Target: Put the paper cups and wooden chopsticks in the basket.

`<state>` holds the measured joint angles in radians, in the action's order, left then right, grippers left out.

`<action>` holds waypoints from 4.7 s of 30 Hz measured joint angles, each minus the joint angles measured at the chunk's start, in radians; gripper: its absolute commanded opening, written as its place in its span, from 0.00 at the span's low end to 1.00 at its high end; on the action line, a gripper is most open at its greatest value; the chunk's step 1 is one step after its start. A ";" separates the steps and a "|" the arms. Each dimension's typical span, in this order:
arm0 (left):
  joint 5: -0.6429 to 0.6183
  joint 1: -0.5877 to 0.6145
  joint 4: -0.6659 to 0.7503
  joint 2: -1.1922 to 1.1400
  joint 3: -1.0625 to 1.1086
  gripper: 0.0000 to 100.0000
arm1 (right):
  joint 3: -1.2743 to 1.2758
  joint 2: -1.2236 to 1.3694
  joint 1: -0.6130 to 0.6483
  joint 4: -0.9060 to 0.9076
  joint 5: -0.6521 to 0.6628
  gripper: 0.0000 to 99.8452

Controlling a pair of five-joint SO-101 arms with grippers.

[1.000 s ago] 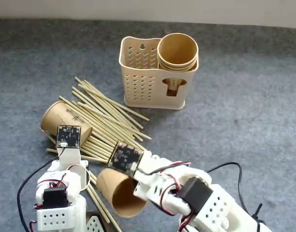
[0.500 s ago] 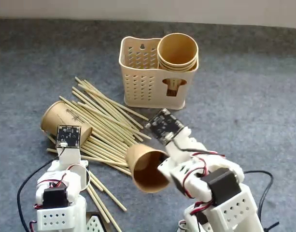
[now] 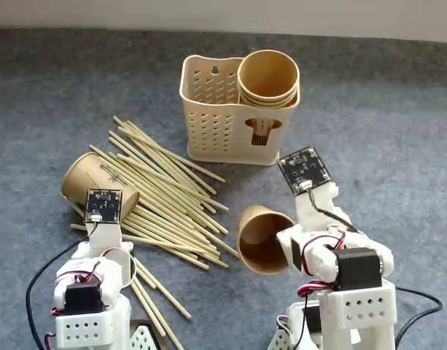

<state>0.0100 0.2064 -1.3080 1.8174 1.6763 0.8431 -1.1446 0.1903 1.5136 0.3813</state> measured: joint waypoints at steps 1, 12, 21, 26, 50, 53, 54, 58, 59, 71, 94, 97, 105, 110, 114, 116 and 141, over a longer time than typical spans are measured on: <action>0.000 0.000 0.000 0.000 0.000 0.01 | 0.018 0.000 -0.015 0.000 0.008 0.01; 0.000 0.000 0.000 0.000 0.000 0.01 | 0.060 0.000 -0.084 0.018 0.081 0.07; 0.000 0.000 0.000 0.000 0.000 0.01 | 0.060 0.000 -0.084 0.018 0.084 0.07; 0.000 0.000 0.000 0.000 0.000 0.01 | 0.060 0.000 -0.084 0.018 0.084 0.07; 0.000 0.000 0.000 0.000 0.000 0.01 | -0.172 0.000 -0.084 0.135 0.048 0.01; 0.000 0.000 0.000 0.000 0.000 0.01 | -0.282 0.000 -0.084 0.153 0.048 0.01; 0.000 0.000 0.000 0.000 0.000 0.01 | -0.316 -0.002 -0.084 0.155 0.048 0.01; 0.000 0.000 0.000 0.000 0.000 0.01 | -0.453 -0.009 -0.084 0.155 0.044 0.01; 0.000 0.000 0.000 0.000 0.000 0.01 | -0.486 -0.009 -0.084 0.155 0.044 0.01; 0.000 0.000 0.000 0.000 0.000 0.01 | -0.942 0.250 -0.064 -0.006 -0.066 0.01; 0.000 0.000 0.000 0.000 0.000 0.01 | -1.151 0.847 -0.015 -0.124 -0.133 0.01; 0.000 0.000 0.000 0.000 0.000 0.01 | -1.151 0.847 -0.015 -0.124 -0.133 0.03; 0.000 0.000 0.000 0.000 0.000 0.01 | -1.151 0.847 -0.014 -0.227 -0.133 0.16; 0.000 0.000 0.000 0.000 0.000 0.01 | -1.151 0.848 -0.009 -0.339 -0.206 0.16; 0.000 0.000 0.000 0.000 0.000 0.01 | -1.151 0.848 -0.012 -0.416 -0.258 0.16; 0.000 0.000 0.000 0.000 0.000 0.01 | -1.151 0.848 -0.011 -0.423 -0.262 0.16; 0.000 0.000 0.000 0.000 0.000 0.01 | -1.128 1.046 0.017 -0.591 -0.264 0.16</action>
<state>0.0100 0.2064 -1.3080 1.8174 1.6763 -0.2846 -0.0982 0.2071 0.9229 0.1174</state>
